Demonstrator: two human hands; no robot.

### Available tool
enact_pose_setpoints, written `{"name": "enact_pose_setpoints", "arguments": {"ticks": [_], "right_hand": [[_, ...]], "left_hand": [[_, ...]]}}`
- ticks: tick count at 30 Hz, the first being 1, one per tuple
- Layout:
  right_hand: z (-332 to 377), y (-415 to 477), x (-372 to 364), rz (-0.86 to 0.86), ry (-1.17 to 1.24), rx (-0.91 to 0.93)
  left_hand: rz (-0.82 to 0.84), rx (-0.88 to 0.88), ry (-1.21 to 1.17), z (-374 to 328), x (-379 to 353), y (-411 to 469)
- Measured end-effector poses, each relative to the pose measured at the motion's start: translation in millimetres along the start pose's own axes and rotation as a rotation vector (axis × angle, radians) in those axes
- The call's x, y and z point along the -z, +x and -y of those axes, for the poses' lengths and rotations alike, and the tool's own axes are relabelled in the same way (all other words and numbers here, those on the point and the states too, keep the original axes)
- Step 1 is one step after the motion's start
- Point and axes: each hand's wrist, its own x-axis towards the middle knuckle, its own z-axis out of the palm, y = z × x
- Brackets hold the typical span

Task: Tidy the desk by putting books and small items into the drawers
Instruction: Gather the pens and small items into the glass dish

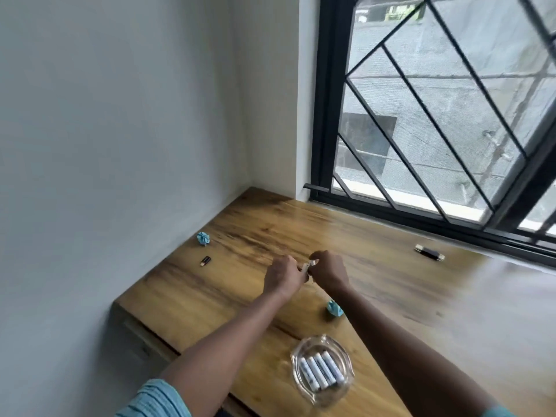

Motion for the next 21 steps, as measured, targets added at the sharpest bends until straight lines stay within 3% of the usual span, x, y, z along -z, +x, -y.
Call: {"name": "enact_pose_setpoints", "arguments": {"ticks": [14,21], "right_hand": [[-52.5,-101.9,23.7,0.005,-0.024,0.093],[-62.9,-126.1,20.8,0.080,-0.073,0.142]], "left_hand": [[0.051,-0.097,0.132,10.4,-35.5,-103.8],[-0.035,-0.095,0.245,9.0,-45.4,-119.7]]}}
